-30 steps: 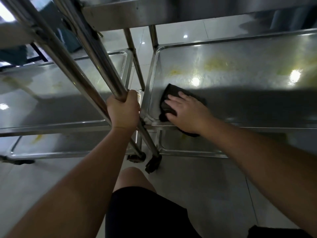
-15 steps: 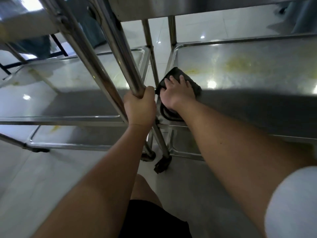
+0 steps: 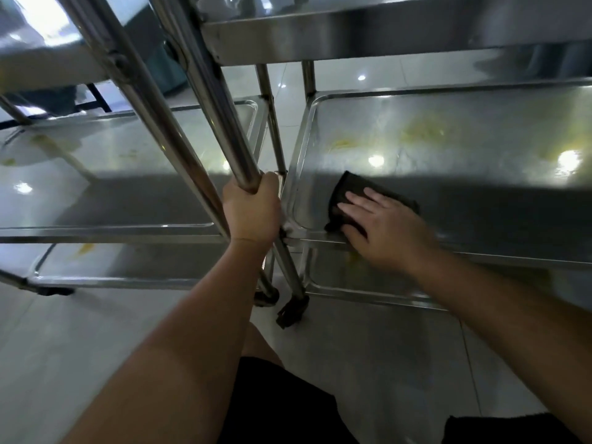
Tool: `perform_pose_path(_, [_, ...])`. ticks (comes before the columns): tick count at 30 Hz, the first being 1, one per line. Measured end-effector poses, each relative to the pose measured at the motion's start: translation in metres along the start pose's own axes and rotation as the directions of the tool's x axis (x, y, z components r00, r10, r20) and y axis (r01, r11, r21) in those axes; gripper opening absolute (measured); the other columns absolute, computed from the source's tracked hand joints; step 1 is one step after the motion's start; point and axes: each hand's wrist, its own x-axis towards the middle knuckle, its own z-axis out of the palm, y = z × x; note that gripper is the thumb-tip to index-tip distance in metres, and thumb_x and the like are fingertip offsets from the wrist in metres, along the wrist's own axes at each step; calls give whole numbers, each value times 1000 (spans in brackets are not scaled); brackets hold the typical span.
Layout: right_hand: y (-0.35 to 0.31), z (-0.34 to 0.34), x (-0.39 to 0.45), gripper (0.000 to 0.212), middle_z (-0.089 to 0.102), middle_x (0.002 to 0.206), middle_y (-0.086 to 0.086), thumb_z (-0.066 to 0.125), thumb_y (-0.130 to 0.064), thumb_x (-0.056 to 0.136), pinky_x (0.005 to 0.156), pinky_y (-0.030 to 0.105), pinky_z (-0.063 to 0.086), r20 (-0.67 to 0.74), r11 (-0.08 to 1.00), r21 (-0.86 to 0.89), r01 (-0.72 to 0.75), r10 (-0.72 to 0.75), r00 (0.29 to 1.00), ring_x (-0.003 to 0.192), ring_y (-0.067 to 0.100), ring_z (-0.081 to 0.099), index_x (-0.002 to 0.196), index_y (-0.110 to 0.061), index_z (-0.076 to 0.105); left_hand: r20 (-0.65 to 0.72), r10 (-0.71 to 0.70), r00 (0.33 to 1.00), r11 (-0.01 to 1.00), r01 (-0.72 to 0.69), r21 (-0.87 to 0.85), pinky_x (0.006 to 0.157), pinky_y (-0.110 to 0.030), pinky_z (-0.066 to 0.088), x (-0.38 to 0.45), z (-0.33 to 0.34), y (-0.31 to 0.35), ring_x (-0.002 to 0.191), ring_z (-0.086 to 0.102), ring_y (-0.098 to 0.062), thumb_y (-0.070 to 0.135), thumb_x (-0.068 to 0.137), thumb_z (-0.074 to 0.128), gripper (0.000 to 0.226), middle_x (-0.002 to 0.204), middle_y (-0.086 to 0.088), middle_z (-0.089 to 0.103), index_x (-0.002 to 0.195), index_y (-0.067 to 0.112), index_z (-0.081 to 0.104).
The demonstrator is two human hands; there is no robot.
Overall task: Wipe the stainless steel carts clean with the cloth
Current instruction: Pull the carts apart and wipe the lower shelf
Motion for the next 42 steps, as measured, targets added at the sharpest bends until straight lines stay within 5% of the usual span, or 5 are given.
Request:
perform_pose_path(14, [144, -37, -96, 58, 37, 167, -2, 31, -50, 105, 123, 54, 32, -65, 956, -69, -287, 282, 957, 156, 27, 30, 155, -26, 50, -106, -72, 992, 980, 90, 176, 52, -32, 50, -17, -2, 0, 59, 56, -13, 41, 84, 60, 43, 71, -4, 60, 93, -1, 63])
perform_pose_path(23, [152, -33, -96, 71, 36, 167, -8, 18, -60, 96, 125, 49, 29, -69, 957, -59, -285, 281, 957, 156, 25, 30, 154, -33, 49, -266, -415, 870, 743, 493, 453, 111, -49, 41, -137, 40, -46, 133, 49, -36, 36, 92, 68, 54, 140, -7, 47, 137, 18, 45])
perform_pose_path(27, [151, -33, -97, 73, 33, 169, -9, 15, -62, 96, 125, 47, 24, -62, 959, -47, -281, 278, 959, 157, 24, 27, 156, -35, 45, 175, -114, 978, 868, 12, 497, 83, -27, 40, -172, 94, -28, 103, 56, -16, 26, 92, 66, 21, 106, 19, 48, 108, 31, 53])
perform_pose_path(31, [153, -37, -98, 66, 26, 172, -9, 22, -59, 101, 126, 46, 20, -28, 964, -5, -267, 267, 963, 159, 23, 19, 159, -35, 39, 481, 156, 863, 734, -428, 528, 93, -29, 43, -149, 158, 0, 104, 52, -10, 37, 92, 58, 28, 112, 14, 51, 119, 29, 56])
perform_pose_path(42, [289, -71, -184, 71, 31, 170, -9, 18, -61, 95, 125, 47, 24, -87, 923, -32, -384, 380, 921, 158, 22, 25, 158, -36, 42, 617, 11, 787, 483, -545, 686, 130, -44, 22, -131, 241, -27, 160, 27, -19, 67, 102, 28, 68, 173, 5, 32, 160, 33, 37])
